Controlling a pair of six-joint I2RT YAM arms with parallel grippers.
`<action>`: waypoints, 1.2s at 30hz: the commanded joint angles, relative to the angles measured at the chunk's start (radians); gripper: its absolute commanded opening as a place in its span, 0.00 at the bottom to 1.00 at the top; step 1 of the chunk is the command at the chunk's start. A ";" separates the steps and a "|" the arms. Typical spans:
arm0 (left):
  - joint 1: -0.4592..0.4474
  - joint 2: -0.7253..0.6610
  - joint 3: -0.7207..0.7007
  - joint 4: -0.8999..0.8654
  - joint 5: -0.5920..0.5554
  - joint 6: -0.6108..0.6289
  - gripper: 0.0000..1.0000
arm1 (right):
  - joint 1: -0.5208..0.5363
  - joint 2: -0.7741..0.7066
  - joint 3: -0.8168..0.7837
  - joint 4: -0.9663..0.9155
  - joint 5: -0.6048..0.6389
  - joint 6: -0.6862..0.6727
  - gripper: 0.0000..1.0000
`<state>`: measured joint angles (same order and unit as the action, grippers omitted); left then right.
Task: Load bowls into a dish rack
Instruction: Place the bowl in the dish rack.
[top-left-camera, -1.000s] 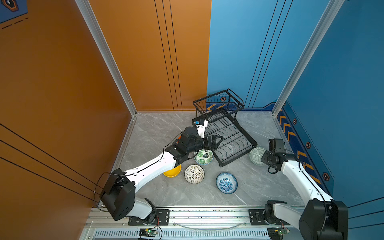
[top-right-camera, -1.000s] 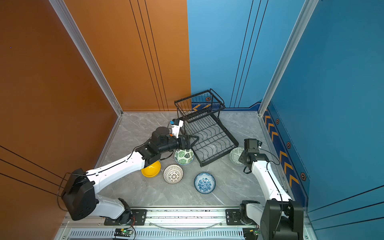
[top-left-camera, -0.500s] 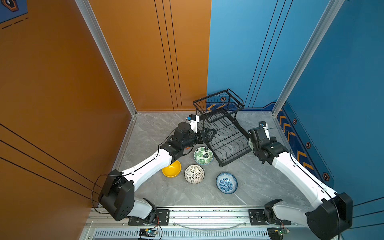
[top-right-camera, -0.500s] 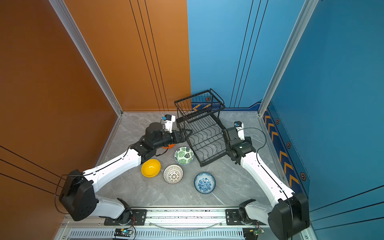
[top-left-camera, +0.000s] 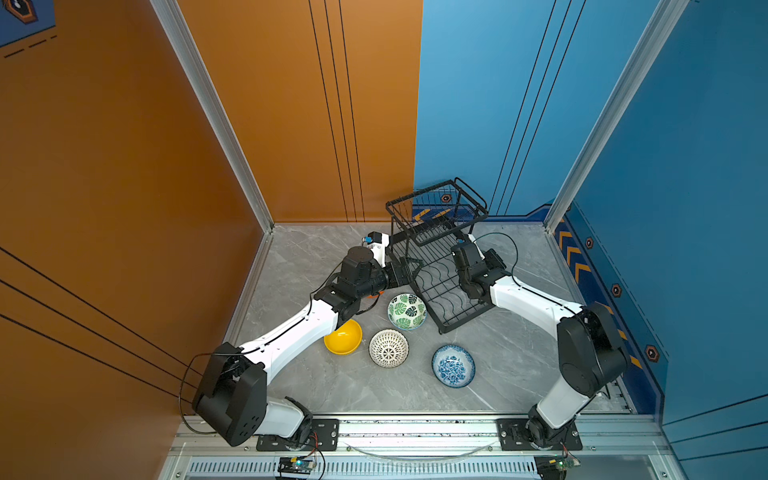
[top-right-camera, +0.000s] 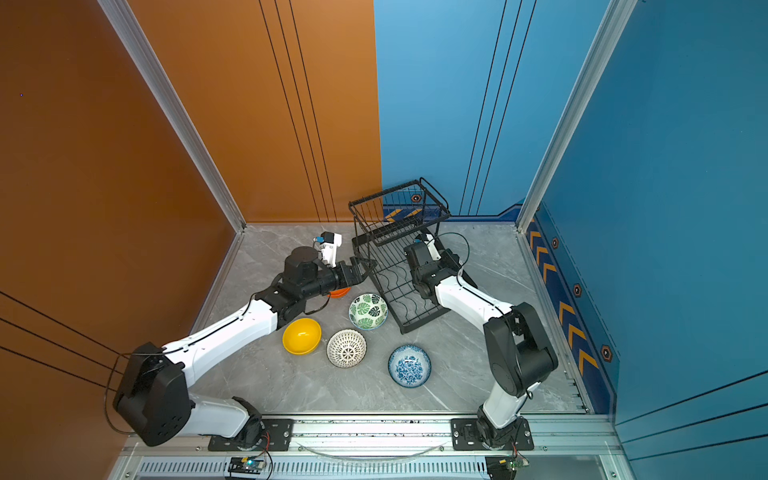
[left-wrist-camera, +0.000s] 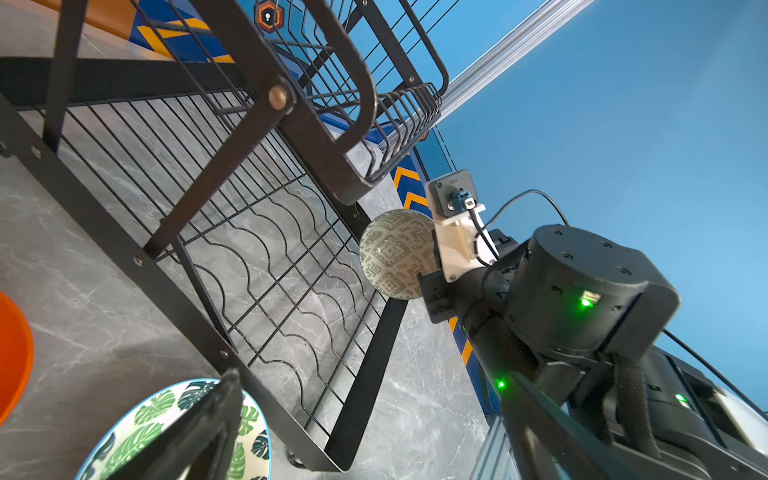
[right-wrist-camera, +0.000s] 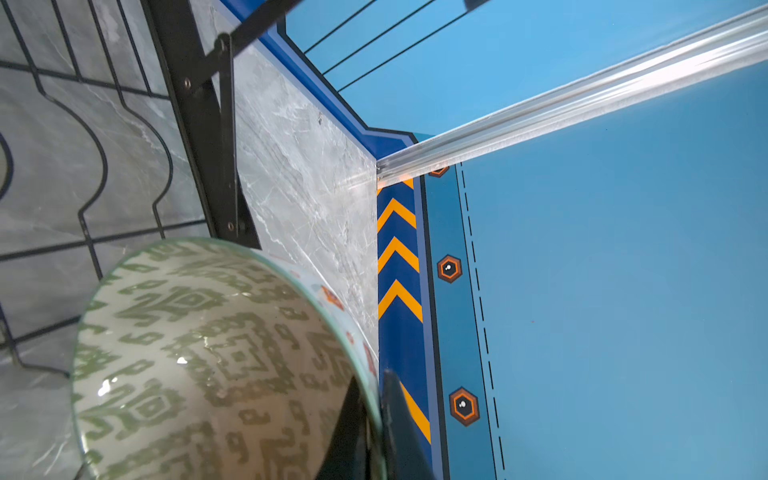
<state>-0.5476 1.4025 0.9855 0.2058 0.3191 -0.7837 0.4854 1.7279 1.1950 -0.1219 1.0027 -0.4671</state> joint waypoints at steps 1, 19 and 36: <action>0.009 0.003 -0.007 -0.003 0.029 -0.007 0.98 | 0.007 0.067 0.069 0.142 0.046 -0.125 0.00; 0.026 0.022 -0.009 -0.004 0.025 -0.002 0.98 | -0.021 0.293 0.139 0.469 0.057 -0.364 0.00; 0.029 0.060 0.021 -0.005 0.022 -0.003 0.98 | -0.043 0.441 0.108 0.883 0.059 -0.585 0.00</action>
<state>-0.5282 1.4471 0.9821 0.2062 0.3233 -0.7837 0.4580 2.1407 1.3075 0.6273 1.0489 -0.9878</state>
